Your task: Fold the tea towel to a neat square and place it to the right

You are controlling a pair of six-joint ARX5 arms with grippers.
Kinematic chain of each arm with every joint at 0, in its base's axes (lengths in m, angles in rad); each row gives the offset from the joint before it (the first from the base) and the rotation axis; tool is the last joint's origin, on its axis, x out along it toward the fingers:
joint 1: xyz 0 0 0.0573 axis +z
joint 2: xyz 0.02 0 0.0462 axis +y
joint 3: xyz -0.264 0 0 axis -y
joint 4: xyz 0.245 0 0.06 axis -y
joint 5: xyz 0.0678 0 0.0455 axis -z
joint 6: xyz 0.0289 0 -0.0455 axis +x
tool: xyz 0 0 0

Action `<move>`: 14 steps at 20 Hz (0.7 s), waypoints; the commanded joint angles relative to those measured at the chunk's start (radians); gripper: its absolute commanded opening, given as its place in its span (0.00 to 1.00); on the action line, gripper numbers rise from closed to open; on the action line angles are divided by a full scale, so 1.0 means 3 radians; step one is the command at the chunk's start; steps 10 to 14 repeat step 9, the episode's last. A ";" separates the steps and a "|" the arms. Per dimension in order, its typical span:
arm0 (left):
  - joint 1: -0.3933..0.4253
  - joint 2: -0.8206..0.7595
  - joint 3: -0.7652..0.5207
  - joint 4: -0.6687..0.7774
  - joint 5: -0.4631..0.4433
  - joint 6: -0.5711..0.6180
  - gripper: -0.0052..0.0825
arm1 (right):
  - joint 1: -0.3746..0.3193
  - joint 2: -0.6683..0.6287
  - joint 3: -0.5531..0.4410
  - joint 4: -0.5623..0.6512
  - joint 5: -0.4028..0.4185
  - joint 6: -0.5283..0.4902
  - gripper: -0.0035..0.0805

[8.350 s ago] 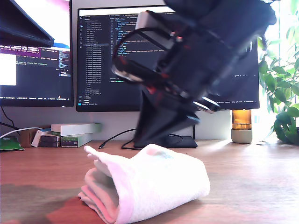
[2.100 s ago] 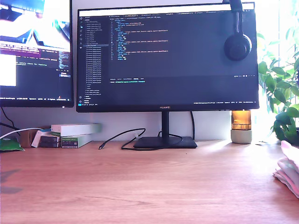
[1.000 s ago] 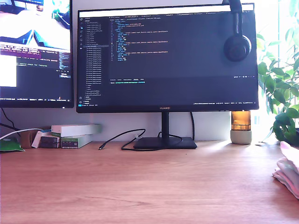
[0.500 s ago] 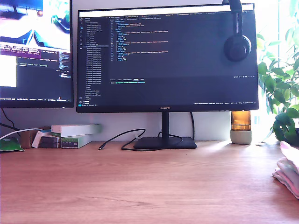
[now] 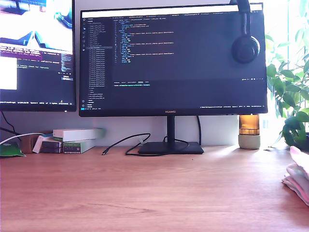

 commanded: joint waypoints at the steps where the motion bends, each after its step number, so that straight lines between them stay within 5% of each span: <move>1: -0.0011 -0.0032 -0.0036 0.0005 0.0039 -0.0191 0.05 | -0.0003 0.0003 -0.0039 0.0023 -0.0001 0.0003 0.03; 14: -0.0011 -0.0032 -0.0036 -0.0023 0.0051 -0.0184 0.05 | -0.0003 0.0003 -0.0039 0.0022 -0.0001 0.0003 0.03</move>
